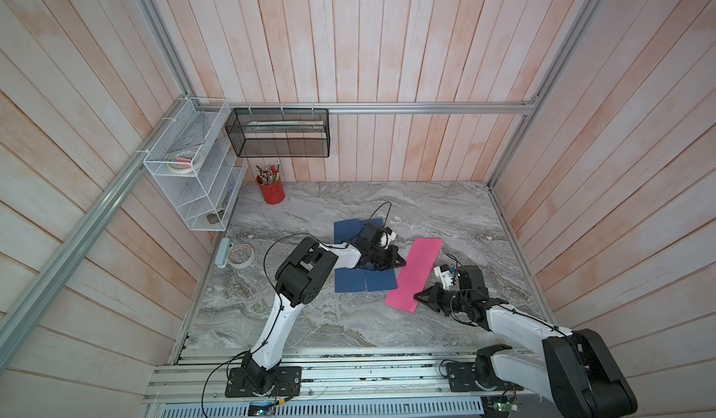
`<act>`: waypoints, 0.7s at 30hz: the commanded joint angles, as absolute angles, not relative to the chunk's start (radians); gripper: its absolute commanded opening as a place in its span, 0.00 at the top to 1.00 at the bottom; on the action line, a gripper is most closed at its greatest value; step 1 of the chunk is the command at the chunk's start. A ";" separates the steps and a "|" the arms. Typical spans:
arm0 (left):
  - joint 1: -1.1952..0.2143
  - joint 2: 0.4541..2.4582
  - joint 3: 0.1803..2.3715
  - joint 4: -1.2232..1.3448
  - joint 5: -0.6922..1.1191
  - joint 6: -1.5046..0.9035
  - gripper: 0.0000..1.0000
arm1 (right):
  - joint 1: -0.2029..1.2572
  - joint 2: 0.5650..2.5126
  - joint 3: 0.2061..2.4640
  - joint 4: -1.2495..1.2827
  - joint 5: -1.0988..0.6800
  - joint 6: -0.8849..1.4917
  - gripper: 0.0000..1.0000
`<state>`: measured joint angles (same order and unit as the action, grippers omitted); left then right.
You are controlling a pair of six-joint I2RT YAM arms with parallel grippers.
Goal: Fold the rectangular paper in half along the long edge
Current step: Fold the paper at the center of the board, then adjust the paper at the center of the board.
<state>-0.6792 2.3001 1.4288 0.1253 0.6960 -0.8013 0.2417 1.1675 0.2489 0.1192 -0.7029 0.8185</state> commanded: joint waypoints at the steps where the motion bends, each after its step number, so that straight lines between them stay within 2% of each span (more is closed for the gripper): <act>1: -0.650 2.382 1.362 0.000 0.615 -0.778 1.00 | 0.247 1.209 0.232 0.101 -0.686 0.802 1.00; 8: -0.618 2.316 1.314 0.012 0.608 -0.775 1.00 | 0.242 1.356 0.313 0.099 -0.662 0.733 1.00; 17: -0.569 2.095 1.226 0.110 0.632 -0.785 1.00 | 0.235 1.563 0.514 0.063 -0.701 0.625 1.00; 19: -0.569 2.054 1.233 0.117 0.635 -0.780 0.97 | 0.230 1.574 0.528 0.053 -0.689 0.621 1.00; 21: -0.570 2.018 1.238 0.124 0.641 -0.779 0.90 | 0.224 1.568 0.525 0.053 -0.690 0.626 1.00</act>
<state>-0.5632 2.0941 1.2327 0.1089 0.6464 -0.8028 0.2344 1.5631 0.5171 0.0906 -0.7040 0.6559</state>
